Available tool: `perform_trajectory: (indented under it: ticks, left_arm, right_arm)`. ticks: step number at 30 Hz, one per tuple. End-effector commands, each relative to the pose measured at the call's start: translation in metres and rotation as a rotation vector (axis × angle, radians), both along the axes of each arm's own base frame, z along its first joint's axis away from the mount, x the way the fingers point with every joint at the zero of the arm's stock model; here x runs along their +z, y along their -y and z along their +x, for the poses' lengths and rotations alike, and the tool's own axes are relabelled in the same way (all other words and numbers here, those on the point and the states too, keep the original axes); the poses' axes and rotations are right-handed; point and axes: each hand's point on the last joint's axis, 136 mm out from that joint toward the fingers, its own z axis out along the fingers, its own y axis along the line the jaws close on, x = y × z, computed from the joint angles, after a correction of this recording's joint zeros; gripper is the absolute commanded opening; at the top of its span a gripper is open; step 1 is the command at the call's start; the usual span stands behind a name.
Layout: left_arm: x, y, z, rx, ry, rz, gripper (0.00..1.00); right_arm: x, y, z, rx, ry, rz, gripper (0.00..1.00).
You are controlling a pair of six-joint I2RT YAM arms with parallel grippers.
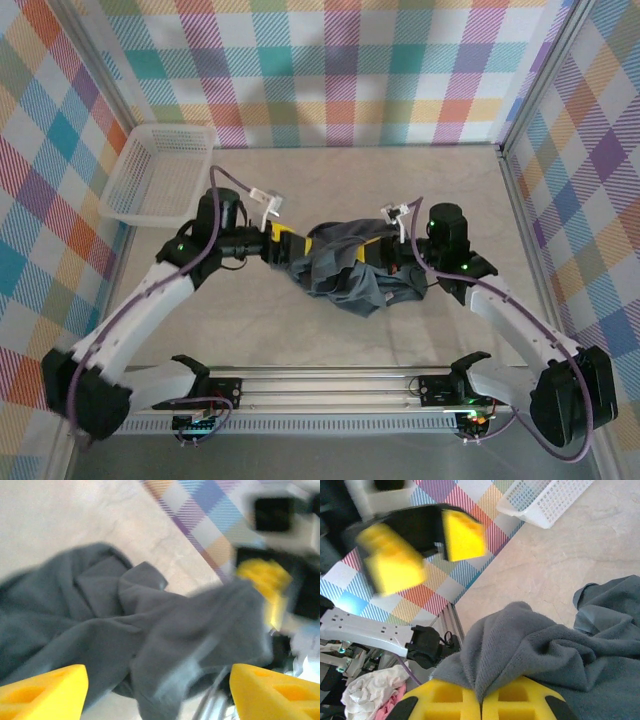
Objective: Fold the inside-out t-shirt
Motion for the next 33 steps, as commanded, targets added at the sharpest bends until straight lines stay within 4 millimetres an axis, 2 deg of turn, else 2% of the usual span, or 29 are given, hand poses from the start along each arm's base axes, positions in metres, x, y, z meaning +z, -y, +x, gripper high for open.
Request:
perform_trajectory:
  ticks: [1,3,6,9,11,14,17,20,23,26,28,30,31,33]
  left_arm:
    - [-0.025,0.002,-0.017,-0.109,0.347,0.252,0.79]
    - [-0.02,0.016,-0.024,-0.149,0.454,0.259,0.8]
    - [-0.019,0.036,-0.018,-0.13,0.563,0.308,0.8]
    - [-0.034,0.049,0.002,-0.032,0.639,0.41,0.81]
    - [-0.041,0.05,0.015,0.042,0.659,0.433,0.83]
    - [-0.05,0.06,0.017,0.034,0.676,0.452,0.86]
    - [-0.058,0.06,0.028,0.104,0.695,0.501,0.88]
    - [-0.045,0.048,0.039,0.237,0.705,0.477,0.88]
    - [-0.026,0.038,0.039,0.305,0.696,0.428,0.85]
    - [-0.02,0.039,0.035,0.244,0.556,0.355,0.66]
    - [-0.014,0.039,0.034,0.185,0.41,0.255,0.41]
    - [0.0,0.038,0.032,0.146,0.307,0.13,0.08]
    - [0.007,0.038,0.031,0.128,0.278,0.079,0.0]
    - [0.019,0.039,0.031,0.104,0.23,-0.004,0.0]
  right_arm:
    - [0.02,-0.003,-0.003,0.062,0.022,0.026,0.0]
    - [0.021,-0.005,0.0,0.062,0.011,0.023,0.0]
    - [0.021,-0.006,0.003,0.062,-0.005,0.018,0.0]
    - [0.021,-0.006,0.005,0.05,-0.007,0.014,0.0]
    - [0.021,-0.005,0.005,0.048,-0.007,0.014,0.0]
    - [0.022,-0.005,0.005,0.038,-0.006,0.01,0.0]
    - [0.021,-0.004,0.008,0.022,-0.006,0.001,0.0]
    - [0.018,-0.004,0.009,0.018,-0.017,-0.008,0.0]
    - [0.01,-0.002,0.011,0.001,-0.033,-0.034,0.0]
    - [0.001,-0.001,0.013,-0.013,-0.054,-0.06,0.0]
    - [-0.007,0.0,0.016,-0.014,-0.084,-0.077,0.0]
    - [-0.02,0.005,0.025,-0.049,-0.123,-0.11,0.0]
    - [-0.029,0.012,0.034,-0.1,-0.145,-0.138,0.03]
    - [-0.054,0.035,0.058,-0.27,-0.216,-0.231,0.17]
